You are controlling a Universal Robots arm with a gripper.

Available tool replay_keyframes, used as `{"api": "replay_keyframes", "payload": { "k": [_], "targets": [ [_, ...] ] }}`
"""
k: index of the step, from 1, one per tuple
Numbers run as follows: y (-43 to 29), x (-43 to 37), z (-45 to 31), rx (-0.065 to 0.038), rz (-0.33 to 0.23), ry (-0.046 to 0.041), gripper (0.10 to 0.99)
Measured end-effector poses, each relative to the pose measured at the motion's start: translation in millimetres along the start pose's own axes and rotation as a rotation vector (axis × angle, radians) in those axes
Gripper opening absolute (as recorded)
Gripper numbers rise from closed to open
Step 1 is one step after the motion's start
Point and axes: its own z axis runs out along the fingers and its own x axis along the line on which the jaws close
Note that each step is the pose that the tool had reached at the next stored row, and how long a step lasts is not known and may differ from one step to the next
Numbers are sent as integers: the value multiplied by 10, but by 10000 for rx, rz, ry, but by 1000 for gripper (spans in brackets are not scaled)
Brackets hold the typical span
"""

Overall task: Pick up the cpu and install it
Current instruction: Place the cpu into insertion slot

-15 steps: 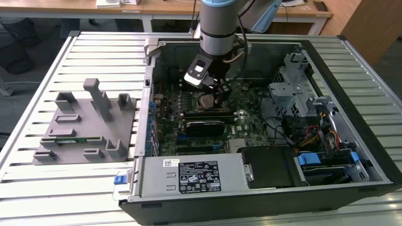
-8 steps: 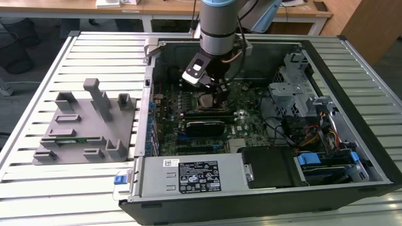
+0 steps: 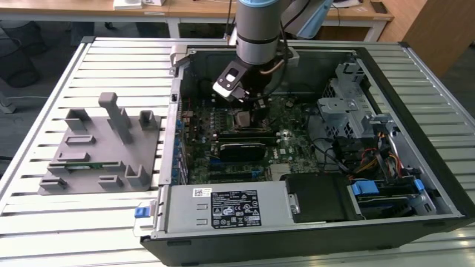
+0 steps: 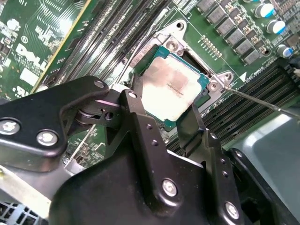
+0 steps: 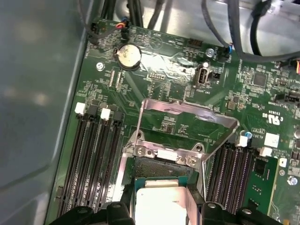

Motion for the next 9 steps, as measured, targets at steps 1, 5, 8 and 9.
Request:
{"api": "replay_keyframes", "payload": {
  "k": [1, 5, 8, 9],
  "targets": [
    [1, 2, 0, 3, 77, -2, 529],
    [6, 11, 3, 16, 359, -9, 529],
    [9, 10, 3, 19, 393, -9, 529],
    [9, 10, 3, 18, 368, -9, 529]
  ]
}}
